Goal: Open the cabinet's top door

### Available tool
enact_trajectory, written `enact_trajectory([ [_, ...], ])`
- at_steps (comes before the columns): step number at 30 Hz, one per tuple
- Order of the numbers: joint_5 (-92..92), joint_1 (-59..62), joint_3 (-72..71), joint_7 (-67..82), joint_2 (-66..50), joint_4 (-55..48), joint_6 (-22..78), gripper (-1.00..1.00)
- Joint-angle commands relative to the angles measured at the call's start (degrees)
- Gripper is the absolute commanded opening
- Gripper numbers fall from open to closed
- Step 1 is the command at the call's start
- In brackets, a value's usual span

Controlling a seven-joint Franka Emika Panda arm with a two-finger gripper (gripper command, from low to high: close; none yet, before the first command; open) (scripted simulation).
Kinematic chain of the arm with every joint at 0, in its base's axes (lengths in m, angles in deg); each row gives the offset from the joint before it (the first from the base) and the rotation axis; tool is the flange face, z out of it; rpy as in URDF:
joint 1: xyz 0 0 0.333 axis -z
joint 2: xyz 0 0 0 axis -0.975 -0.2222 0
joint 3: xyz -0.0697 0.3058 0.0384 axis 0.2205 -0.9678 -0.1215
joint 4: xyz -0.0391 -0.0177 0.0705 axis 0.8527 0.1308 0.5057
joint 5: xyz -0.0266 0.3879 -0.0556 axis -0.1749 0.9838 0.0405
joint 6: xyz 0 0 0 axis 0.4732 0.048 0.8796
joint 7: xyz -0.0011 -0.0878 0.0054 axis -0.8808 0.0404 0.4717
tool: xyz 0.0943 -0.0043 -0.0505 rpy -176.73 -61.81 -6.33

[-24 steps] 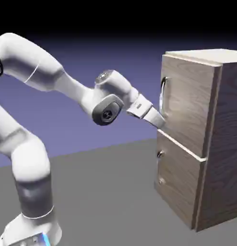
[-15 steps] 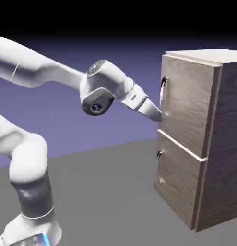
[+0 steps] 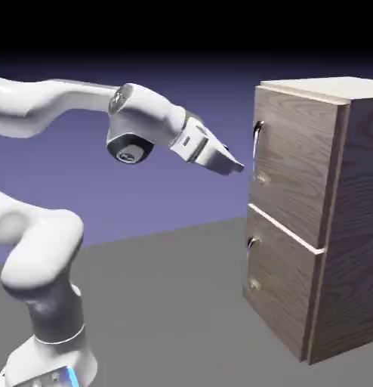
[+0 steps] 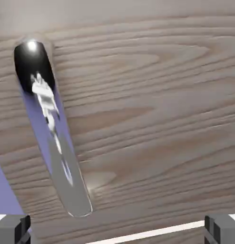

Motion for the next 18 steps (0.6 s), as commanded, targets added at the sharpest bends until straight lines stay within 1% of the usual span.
enact_trajectory([
  [1, 2.5, 1.05, -1.12, 1.26, 0.96, -0.06, 0.53, 0.0],
  [18, 44.86, 18.93, -20.18, 22.69, 17.28, -1.01, 9.61, 0.0],
])
